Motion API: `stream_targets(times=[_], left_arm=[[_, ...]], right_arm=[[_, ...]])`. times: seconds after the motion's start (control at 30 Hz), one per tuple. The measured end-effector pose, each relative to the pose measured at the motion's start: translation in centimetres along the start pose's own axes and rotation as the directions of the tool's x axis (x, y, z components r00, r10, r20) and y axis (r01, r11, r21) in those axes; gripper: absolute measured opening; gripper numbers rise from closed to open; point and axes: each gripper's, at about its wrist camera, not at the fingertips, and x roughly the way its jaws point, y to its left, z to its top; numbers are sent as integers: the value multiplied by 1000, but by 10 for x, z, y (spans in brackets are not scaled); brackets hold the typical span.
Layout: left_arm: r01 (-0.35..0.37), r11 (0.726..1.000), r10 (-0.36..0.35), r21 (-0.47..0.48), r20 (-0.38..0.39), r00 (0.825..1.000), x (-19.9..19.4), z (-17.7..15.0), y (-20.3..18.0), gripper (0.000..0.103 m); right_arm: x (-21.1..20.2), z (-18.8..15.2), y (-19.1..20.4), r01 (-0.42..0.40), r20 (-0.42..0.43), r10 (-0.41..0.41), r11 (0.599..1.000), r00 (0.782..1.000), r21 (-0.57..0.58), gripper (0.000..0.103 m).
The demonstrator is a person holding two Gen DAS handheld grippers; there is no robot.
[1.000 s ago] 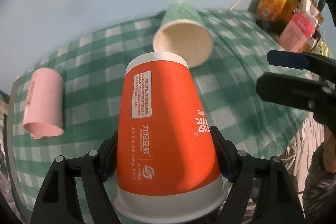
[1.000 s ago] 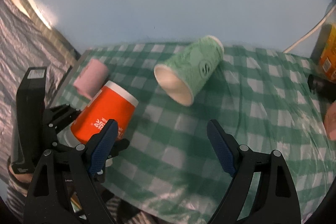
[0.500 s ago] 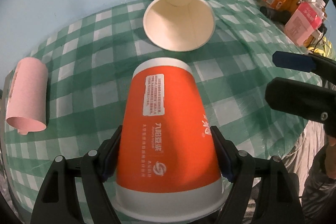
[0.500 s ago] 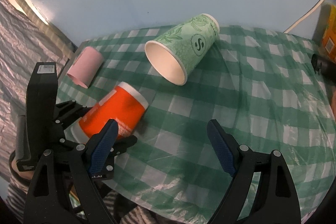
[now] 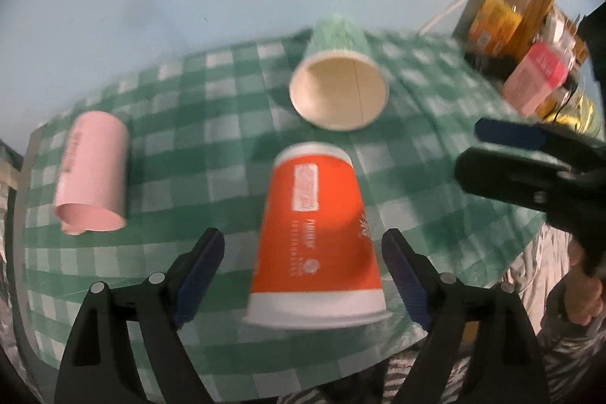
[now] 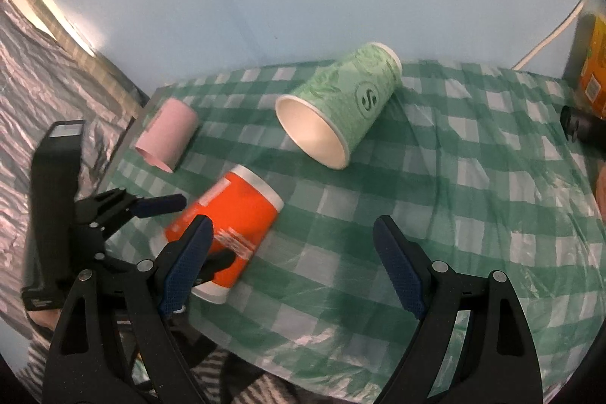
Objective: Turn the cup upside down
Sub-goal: 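Lift the orange-red cup with the right gripper off the table, then rotate the orange-red cup in the right gripper so its rim faces down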
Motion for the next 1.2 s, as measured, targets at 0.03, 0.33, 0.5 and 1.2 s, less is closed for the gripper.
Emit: stream_targets(times=[0.03, 0.33, 0.5, 1.2], left_arm=[[0, 1000, 0, -9, 17, 1000, -7, 0, 3, 88], [-78, 992, 85, -98, 70, 994, -25, 2, 48, 91], [-120, 981, 129, -150, 56, 990, -13, -4, 73, 91], [-142, 973, 150, -183, 28, 988, 17, -20, 91, 91]], right_arm=[[-1, 1, 2, -2, 1, 2, 1000, 1000, 2, 86], [5, 15, 30, -16, -35, 16, 1000, 999, 4, 86], [34, 17, 39, -47, -122, 53, 997, 991, 55, 86], [122, 18, 25, -4, -341, 79, 977, 937, 214, 86]])
